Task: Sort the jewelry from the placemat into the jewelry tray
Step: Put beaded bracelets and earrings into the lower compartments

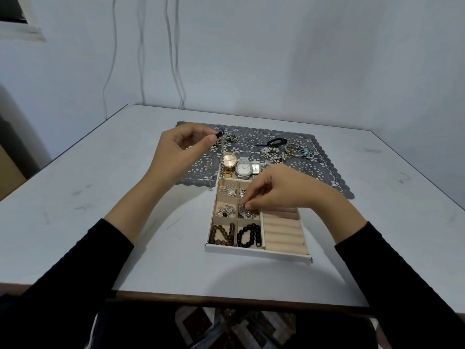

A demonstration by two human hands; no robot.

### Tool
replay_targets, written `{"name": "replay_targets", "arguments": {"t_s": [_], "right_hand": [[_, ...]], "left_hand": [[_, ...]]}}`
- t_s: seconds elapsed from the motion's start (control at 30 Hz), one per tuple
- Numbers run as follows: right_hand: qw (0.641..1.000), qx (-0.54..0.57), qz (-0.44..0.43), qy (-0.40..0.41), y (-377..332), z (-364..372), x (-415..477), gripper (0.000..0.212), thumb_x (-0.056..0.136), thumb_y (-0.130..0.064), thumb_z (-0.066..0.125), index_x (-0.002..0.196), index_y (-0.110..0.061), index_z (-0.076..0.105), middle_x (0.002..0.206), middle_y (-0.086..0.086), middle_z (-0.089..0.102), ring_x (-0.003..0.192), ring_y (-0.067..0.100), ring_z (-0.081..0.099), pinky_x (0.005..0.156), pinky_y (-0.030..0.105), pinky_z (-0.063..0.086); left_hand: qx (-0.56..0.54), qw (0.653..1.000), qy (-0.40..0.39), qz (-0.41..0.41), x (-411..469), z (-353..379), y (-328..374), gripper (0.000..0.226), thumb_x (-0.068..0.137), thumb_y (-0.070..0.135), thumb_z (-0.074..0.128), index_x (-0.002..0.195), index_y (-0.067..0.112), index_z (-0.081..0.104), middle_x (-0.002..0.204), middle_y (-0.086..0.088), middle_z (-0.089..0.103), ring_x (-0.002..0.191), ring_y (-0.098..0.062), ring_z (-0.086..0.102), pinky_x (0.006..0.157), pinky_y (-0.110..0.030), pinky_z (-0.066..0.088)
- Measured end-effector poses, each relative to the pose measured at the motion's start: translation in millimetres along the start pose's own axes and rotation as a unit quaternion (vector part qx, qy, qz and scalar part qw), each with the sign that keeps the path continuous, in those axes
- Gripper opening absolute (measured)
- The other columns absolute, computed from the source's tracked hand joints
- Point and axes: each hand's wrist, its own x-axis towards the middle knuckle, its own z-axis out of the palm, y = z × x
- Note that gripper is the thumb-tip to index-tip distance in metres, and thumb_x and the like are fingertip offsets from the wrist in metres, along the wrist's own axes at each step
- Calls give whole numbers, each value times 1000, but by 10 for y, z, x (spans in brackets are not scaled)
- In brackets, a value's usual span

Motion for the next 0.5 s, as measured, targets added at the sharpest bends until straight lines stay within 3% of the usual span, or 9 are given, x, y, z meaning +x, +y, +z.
{"name": "replay_targets", "arguments": {"t_s": [0.1, 0.3, 0.4, 0.5], "right_hand": [[999, -34, 6, 6, -44, 14, 1, 12, 81, -19, 75, 92, -23, 78, 81, -12, 74, 74, -1, 68, 77, 24, 58], [998, -59, 12, 15, -74, 18, -14, 15, 81, -20, 75, 95, -24, 77, 83, -16, 74, 74, -5, 67, 65, 11, 51], [999, -35, 13, 22, -58, 18, -41, 16, 81, -18, 75, 96, -22, 77, 82, -14, 74, 76, -3, 68, 76, 19, 56], [999, -4, -8, 47, -21, 6, -72, 16, 81, -20, 75, 97, -20, 77, 84, -10, 75, 77, 0, 69, 77, 22, 57]], "left_hand": [[-4, 1000, -1, 0, -4, -2, 1, 8, 88, 16, 72, 90, 23, 73, 86, -4, 71, 79, -9, 63, 74, -19, 50], [-2, 1000, -6, 0, -18, 17, 30, 7, 88, 14, 71, 91, 20, 72, 78, 1, 68, 67, 0, 58, 63, -11, 44], [-1, 1000, -9, 3, -33, 19, 48, 7, 88, 14, 70, 90, 21, 72, 78, 6, 69, 68, 1, 59, 64, -11, 44], [-3, 1000, -12, 6, -47, 25, 57, 8, 88, 13, 70, 90, 21, 72, 76, 9, 68, 67, 2, 59, 63, -10, 44]]}}
